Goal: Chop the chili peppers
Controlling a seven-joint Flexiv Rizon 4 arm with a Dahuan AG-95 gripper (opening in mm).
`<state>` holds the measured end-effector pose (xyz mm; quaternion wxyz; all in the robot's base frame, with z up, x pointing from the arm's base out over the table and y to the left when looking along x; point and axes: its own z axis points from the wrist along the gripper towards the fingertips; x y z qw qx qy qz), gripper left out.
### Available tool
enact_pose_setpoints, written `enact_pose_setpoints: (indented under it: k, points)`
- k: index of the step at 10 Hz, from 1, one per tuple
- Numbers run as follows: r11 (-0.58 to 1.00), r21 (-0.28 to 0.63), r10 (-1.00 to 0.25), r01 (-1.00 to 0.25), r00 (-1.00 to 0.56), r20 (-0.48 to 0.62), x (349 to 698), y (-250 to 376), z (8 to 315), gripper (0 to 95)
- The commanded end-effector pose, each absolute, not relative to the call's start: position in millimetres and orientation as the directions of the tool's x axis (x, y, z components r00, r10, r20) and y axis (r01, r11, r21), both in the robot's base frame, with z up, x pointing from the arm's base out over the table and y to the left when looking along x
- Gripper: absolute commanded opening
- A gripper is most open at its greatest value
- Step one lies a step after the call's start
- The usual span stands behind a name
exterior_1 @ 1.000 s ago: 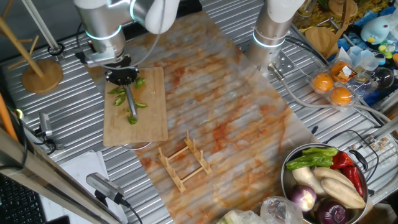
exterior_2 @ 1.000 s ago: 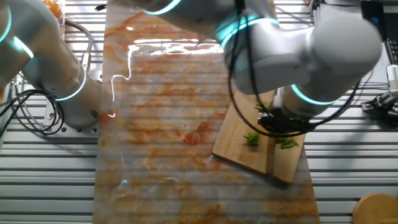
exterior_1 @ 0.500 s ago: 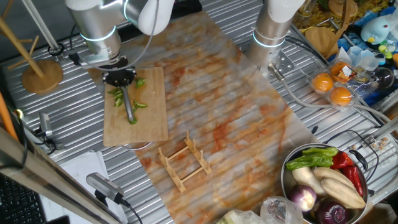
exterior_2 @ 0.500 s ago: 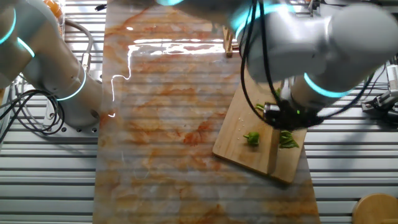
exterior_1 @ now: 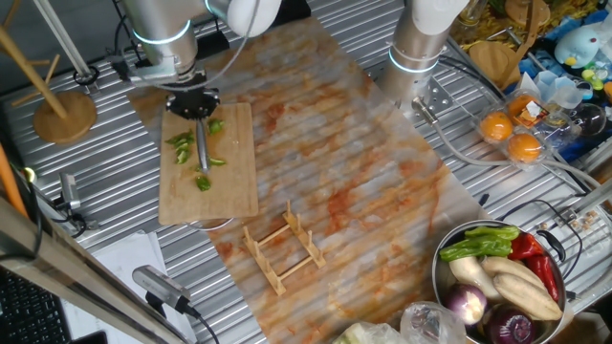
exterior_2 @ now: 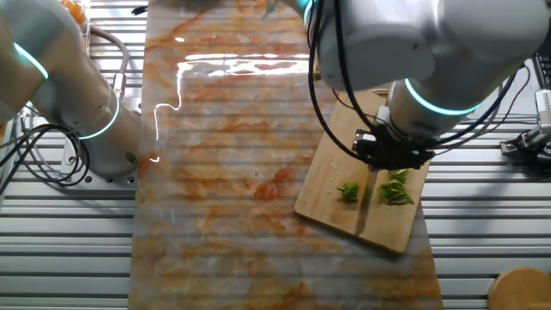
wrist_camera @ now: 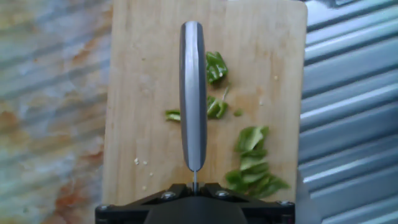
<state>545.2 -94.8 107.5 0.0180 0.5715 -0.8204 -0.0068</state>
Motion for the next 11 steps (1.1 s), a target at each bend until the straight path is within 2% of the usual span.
enact_pose_setpoints:
  k: [1,3,5,8,11]
  points:
    - [0.433,0.009,-0.901,-0.901,-0.432,0.049,532,-103,115,0.0]
    - [0.465,-0.001,-0.884,-0.885,-0.464,0.048,524,-111,116,0.0]
    - [0.539,-0.065,-0.838,-0.84,-0.542,0.058,517,-112,111,0.0]
    - [0.712,-0.089,-0.697,-0.696,-0.716,0.019,521,-116,105,0.0]
    - [0.816,-0.1,-0.573,-0.57,-0.82,-0.005,526,-117,105,0.0]
